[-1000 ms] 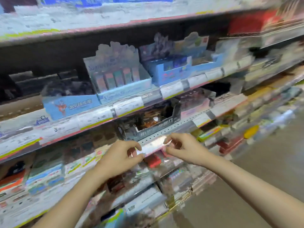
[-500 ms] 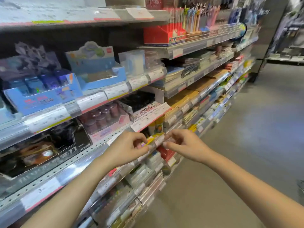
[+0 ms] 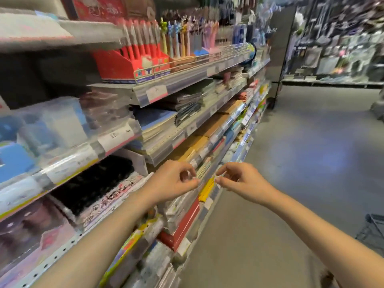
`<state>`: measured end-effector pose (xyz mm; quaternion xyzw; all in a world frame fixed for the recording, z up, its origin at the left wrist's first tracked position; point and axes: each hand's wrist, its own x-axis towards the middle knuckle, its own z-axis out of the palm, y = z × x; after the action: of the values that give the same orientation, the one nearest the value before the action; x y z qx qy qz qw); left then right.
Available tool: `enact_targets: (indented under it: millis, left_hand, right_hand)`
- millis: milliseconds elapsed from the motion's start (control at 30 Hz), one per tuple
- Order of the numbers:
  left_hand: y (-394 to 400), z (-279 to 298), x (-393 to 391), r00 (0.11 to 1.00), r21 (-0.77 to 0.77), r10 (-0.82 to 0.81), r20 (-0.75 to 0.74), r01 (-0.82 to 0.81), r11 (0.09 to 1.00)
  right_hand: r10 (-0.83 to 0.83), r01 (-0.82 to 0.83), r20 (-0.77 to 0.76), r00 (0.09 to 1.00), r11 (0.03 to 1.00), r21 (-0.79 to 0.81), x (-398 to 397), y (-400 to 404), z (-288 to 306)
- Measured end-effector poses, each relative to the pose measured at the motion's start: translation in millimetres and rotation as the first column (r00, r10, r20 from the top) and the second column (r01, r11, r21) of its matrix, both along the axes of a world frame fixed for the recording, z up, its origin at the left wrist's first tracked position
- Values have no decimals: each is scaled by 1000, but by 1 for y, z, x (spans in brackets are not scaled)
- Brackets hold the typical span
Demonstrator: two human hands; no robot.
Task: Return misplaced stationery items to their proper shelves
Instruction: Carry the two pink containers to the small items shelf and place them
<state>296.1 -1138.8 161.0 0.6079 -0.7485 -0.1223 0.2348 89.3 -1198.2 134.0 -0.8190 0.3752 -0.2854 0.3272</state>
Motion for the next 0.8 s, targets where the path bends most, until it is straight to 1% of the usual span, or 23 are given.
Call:
enact_targets:
  millis: [167,367,600,800]
  left_hand:
    - [-100,10,-17,999,10,-46,-21,46,999]
    - [-217,7,-62,995,18,-97,-15,97,995]
    - [-367,9,-129,996,-1,-77,-33,77,997]
    - [-484,23,-171,998,-26,11,-62,-13,1000]
  right_hand:
    - [-76,77,33,997,997,-4,-23,-85,11]
    - [-124,126,79,989,992,-23,-59,-198,5]
    - [-110,112,66,992,993,-32,-124,-351,13]
    - [-66,68,56,996,997,-31,-172,-478,32]
